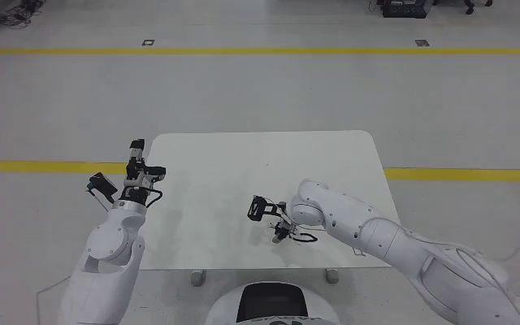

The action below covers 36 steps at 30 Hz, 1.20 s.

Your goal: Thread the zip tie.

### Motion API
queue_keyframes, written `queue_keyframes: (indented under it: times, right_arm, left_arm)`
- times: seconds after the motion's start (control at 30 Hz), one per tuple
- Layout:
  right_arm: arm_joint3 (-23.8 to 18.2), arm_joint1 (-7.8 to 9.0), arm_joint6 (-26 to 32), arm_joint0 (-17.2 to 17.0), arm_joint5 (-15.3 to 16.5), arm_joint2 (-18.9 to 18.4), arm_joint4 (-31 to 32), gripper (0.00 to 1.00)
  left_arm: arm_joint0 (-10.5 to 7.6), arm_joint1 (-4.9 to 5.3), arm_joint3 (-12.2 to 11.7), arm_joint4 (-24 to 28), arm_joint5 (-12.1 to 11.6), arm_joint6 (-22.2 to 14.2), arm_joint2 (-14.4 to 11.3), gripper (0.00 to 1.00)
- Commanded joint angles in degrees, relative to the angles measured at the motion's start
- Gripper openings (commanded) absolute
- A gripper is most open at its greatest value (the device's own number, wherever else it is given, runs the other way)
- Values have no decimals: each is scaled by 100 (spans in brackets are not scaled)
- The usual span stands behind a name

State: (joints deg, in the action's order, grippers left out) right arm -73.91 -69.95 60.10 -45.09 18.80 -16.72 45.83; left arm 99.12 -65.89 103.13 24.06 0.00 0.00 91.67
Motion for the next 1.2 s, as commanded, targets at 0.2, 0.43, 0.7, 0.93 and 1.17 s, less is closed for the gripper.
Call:
queue_keyframes:
  times: [0.2,0.43,0.7,0.93,1.17]
  right_arm:
    - [0,0,-1,1,2,0,-1,100]
    - [0,0,-1,1,2,0,-1,100]
    - [0,0,-1,1,2,0,-1,100]
    - [0,0,-1,1,2,0,-1,100]
    - [11,14,-177,-44,44,7,259,100]
  left_arm:
    - [0,0,0,0,0,0,0,100]
    - [0,0,0,0,0,0,0,100]
    - [0,0,0,0,0,0,0,100]
    - [0,0,0,0,0,0,0,100]
    - [0,0,0,0,0,0,0,100]
